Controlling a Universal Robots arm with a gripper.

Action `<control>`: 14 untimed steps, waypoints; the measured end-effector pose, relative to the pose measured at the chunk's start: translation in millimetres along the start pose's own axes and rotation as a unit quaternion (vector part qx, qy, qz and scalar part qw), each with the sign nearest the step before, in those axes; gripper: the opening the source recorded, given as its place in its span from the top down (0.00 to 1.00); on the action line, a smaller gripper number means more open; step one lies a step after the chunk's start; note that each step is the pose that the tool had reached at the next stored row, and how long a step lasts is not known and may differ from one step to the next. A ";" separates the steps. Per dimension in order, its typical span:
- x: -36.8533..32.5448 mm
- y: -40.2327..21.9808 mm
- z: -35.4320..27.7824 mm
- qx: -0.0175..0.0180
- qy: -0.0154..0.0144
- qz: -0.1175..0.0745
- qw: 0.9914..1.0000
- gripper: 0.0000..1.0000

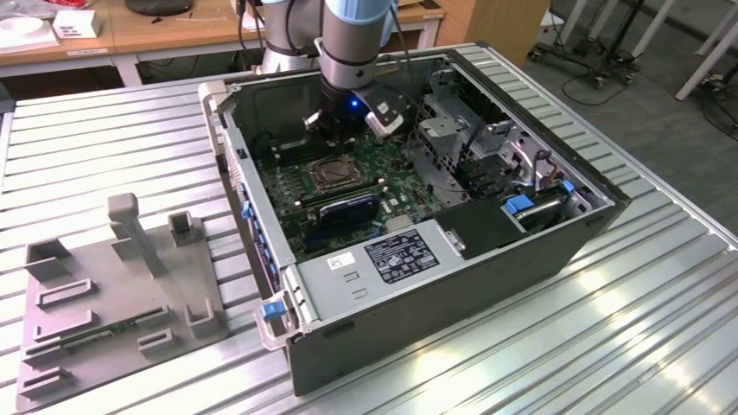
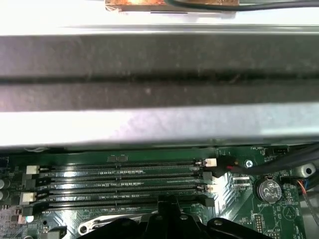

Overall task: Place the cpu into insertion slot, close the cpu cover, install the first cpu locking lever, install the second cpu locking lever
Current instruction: 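Install the first cpu locking lever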

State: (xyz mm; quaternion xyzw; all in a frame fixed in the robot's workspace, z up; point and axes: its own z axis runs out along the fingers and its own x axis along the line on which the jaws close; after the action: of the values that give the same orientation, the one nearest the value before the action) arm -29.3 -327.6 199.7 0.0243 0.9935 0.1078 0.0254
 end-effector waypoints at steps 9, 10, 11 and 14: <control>0.1 3.3 0.8 0.001 0.000 0.000 1.000 0.89; 0.2 3.3 0.8 0.001 0.000 0.000 1.000 0.89; 0.2 3.4 0.7 0.001 0.000 0.000 1.000 0.89; 0.3 4.7 1.0 0.001 0.000 0.000 1.000 0.89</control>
State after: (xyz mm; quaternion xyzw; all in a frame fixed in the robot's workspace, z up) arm -29.3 -322.8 199.7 0.0243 0.9936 0.1072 0.0255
